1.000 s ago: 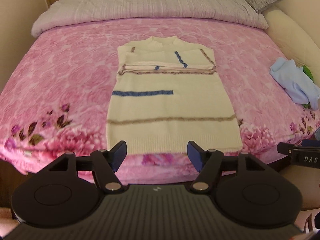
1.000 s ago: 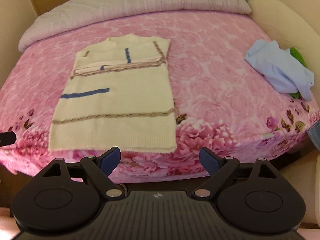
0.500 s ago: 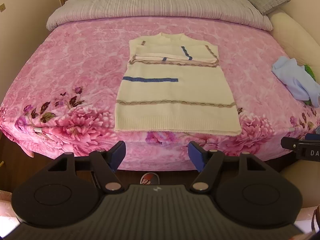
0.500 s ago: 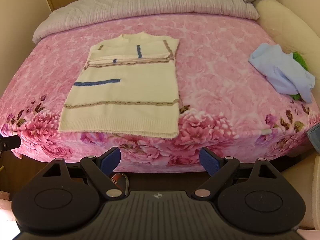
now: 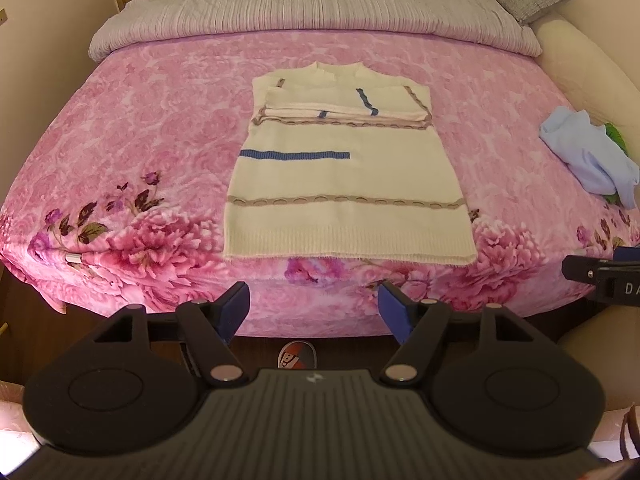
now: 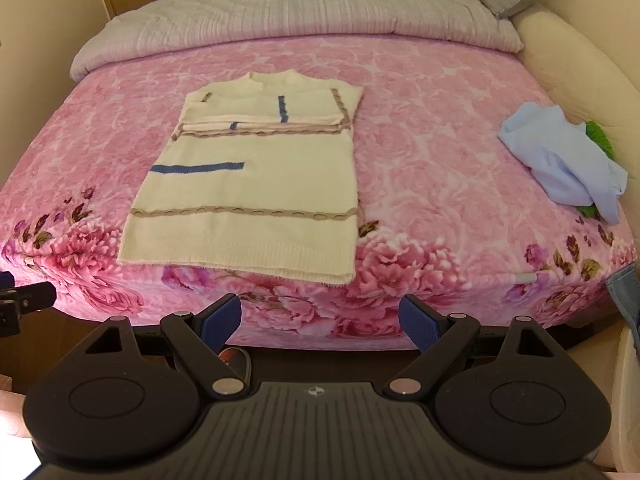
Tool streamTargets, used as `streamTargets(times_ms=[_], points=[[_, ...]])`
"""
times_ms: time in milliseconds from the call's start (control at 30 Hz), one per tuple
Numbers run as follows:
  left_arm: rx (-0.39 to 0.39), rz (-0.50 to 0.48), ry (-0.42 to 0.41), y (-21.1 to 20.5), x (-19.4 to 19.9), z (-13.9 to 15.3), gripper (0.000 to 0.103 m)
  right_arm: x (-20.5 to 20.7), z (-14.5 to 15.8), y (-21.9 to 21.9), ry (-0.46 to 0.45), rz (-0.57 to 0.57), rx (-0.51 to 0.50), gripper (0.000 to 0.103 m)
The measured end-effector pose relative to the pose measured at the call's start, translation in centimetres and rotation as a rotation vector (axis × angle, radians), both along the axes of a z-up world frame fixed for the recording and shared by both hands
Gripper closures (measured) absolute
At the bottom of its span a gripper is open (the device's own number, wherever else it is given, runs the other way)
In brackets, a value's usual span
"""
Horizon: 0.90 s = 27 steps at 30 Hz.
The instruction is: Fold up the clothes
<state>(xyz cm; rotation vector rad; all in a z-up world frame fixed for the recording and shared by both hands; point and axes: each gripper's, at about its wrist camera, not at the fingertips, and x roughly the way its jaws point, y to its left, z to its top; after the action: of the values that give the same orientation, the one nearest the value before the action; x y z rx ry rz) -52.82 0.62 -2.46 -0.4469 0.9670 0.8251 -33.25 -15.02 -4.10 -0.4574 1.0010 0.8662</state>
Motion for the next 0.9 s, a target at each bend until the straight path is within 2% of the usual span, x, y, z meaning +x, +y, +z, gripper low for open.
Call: streamTargets(times_ms=[233, 500, 633, 767, 900], points=[[-0.033, 0.008, -0.011, 1.4, -0.3, -1.0, 0.035, 1.0, -1.1, 0.8, 0.035, -0.005, -0.008, 0.015], [-0.089, 0.048, -0.072, 7.6, -2.1, -3.4, 0.035, 3.9, -4.1, 2.7, 0.124, -0.061, -0.009, 0.015], [-0.158, 0.058, -0.114, 12.3, -2.3, -6.2, 0.036, 5.4, -6.7, 4.3, 0.210, -0.083, 0.031, 0.015], [-0.254, 0.061, -0.101, 17.8, -1.8, -10.3, 0.048, 7.4, -9.9, 6.1, 0.306, -0.163, 0.022, 0.024], [-0.325, 0.068, -0.070, 23.2, -1.2, -14.4, 0.050, 9.7, -12.8, 8.1, 0.358, -0.238, 0.018, 0.027]])
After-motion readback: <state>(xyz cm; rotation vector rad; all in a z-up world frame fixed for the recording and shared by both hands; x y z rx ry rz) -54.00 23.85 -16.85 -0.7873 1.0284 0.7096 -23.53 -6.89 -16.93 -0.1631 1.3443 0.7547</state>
